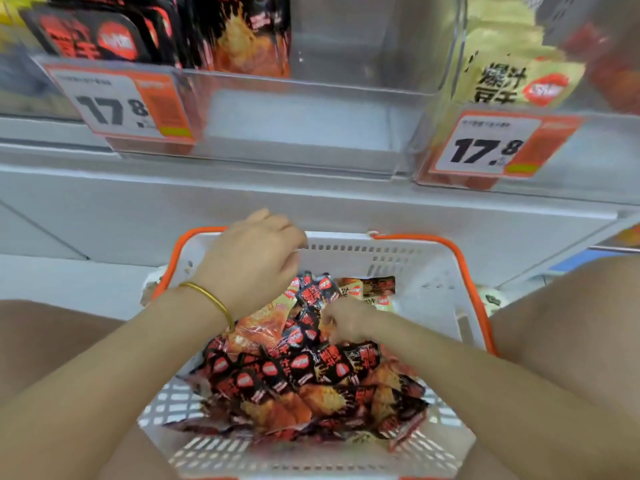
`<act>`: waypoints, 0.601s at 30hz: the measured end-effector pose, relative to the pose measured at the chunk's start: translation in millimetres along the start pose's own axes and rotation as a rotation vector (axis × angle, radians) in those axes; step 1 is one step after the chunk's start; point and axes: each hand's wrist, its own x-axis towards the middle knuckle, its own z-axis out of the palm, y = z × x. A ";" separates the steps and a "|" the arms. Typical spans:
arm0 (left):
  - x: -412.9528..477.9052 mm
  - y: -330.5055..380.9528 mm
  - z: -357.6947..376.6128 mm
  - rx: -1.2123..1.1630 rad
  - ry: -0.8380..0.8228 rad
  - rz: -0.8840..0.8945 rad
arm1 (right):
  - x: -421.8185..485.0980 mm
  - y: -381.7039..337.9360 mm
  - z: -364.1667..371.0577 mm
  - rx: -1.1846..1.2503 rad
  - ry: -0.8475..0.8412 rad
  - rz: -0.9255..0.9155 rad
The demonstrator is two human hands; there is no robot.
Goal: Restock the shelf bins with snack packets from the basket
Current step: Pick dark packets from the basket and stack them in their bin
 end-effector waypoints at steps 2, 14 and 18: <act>5.2 1.9 5.2 0.001 -0.025 -0.022 | 10.6 5.9 32.6 -0.077 -0.033 0.006; 19.7 8.7 16.6 -0.040 -0.416 -0.123 | -37.7 7.0 -77.6 0.129 0.098 -0.143; 18.9 14.6 12.0 -0.338 -0.485 -0.221 | -76.5 3.0 -109.8 0.504 0.146 -0.255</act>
